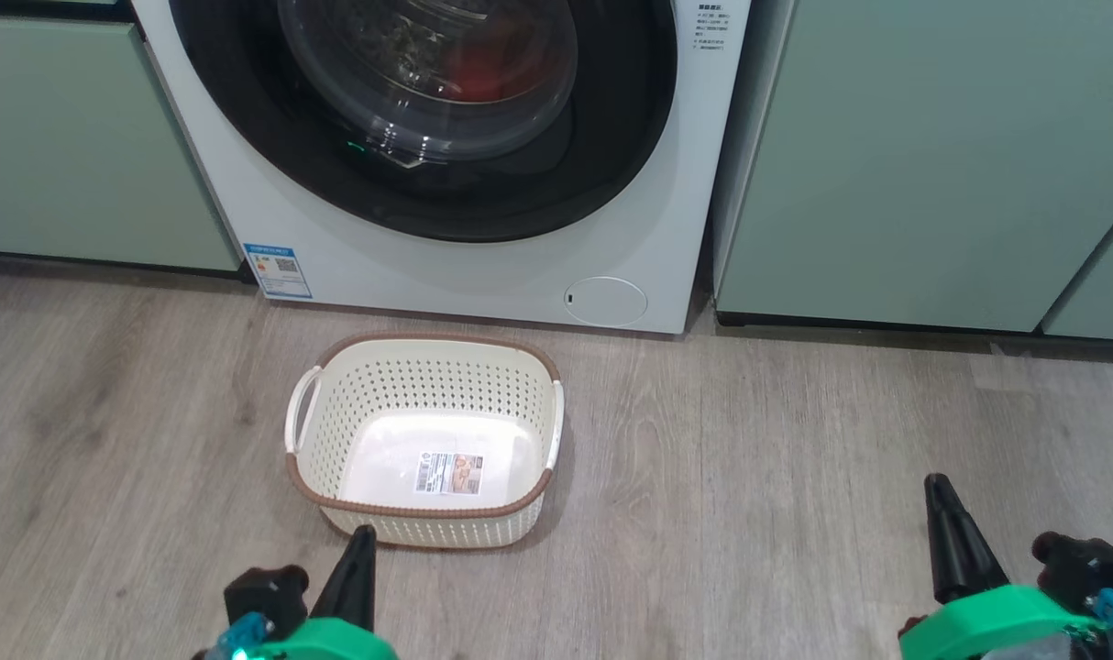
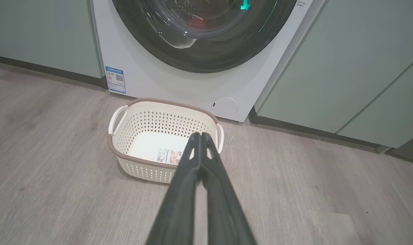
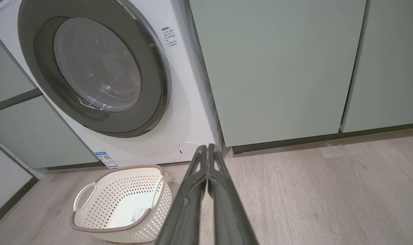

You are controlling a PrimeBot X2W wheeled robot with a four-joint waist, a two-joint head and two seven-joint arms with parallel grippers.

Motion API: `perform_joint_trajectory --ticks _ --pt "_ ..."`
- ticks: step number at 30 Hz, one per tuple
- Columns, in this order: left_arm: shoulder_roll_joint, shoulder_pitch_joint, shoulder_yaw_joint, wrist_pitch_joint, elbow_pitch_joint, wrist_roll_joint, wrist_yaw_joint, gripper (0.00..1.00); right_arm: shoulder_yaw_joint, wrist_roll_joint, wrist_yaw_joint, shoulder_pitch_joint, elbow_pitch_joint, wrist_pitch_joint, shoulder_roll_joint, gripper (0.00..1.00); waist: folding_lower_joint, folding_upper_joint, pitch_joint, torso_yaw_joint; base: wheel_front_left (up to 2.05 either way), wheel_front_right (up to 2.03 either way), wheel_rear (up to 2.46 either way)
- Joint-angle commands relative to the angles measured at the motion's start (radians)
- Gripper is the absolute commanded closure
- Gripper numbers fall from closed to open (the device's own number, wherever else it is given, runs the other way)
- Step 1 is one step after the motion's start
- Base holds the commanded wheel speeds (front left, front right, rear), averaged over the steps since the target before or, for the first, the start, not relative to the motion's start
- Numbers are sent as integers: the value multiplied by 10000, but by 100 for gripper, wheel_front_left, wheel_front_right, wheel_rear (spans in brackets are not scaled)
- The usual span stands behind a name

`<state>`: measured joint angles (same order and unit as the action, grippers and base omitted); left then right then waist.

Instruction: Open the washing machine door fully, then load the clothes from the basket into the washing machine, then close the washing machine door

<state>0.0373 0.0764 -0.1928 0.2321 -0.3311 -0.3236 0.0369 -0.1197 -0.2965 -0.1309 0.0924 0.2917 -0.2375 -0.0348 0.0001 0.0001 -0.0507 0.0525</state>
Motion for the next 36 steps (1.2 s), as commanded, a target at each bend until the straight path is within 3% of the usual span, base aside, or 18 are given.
perform_joint_trajectory --ticks 1,36 --pt "16 -501 147 -64 357 -311 -87 100 -13 -343 0 -410 -337 72 -18 100 -1 -1 8 -8 0 0 0" --pt "62 -888 977 -1033 501 -3951 -546 100 21 -4042 1 -857 -391 1054 -58 100 -1 -1 162 -157 0 0 0"
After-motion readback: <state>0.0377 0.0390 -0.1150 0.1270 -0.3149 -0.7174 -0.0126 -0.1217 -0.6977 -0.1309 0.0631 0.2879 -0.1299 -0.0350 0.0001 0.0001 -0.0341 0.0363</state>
